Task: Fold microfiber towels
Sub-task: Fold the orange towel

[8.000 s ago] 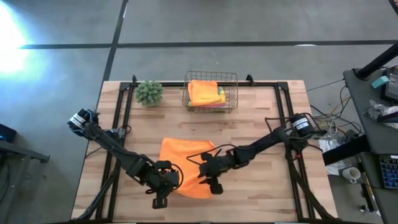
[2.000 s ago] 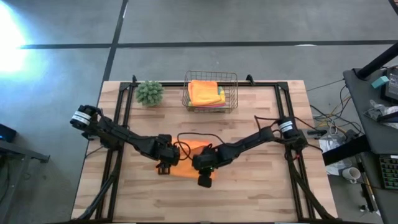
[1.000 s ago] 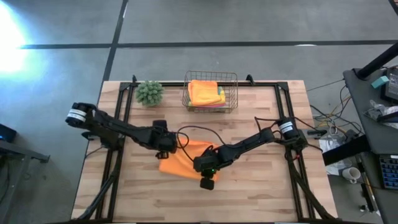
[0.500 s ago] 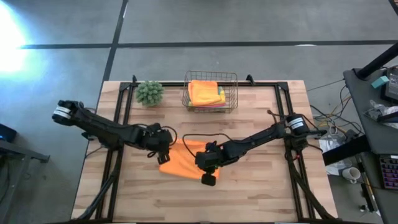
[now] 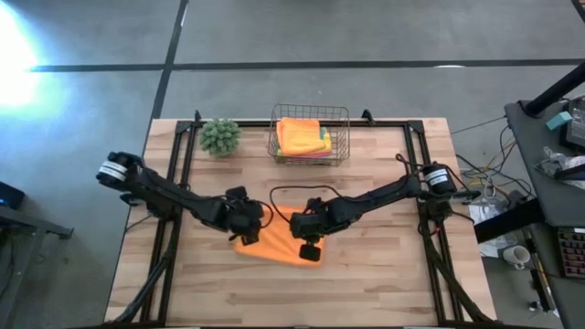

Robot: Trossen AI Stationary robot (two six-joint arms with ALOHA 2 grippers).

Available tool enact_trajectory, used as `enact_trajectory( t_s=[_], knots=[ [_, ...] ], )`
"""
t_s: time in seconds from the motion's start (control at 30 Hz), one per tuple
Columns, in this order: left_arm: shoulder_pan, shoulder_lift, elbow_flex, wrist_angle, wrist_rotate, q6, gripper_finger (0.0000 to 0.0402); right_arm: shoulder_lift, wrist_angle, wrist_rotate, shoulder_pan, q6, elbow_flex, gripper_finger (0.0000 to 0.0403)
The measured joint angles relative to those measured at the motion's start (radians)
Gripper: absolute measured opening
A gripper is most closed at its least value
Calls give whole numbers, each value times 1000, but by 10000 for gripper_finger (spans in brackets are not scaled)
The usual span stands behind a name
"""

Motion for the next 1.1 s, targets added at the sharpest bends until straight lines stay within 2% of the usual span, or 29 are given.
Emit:
enact_trajectory(
  t_s=[0.1,0.3,0.53,0.63,0.8,0.93,1.1],
  knots=[
    [6,46,0,10,-41,5,199,-1,-16,0,0,0,0,8],
    [47,96,0,26,-53,33,199,-2,-27,-1,0,1,0,8],
    [40,36,7,7,29,19,199,-2,-34,36,-9,-22,0,8],
    [1,-26,9,9,73,-63,199,-3,-50,50,-31,-29,-2,8],
    [-93,-83,5,24,87,-212,199,-3,-52,47,-73,-43,-21,8],
    [-151,-55,2,29,90,-281,199,-4,-50,-7,-106,-43,-60,8],
    [-178,22,0,22,89,-339,199,-4,-44,-25,-114,-38,-116,8]
  ],
)
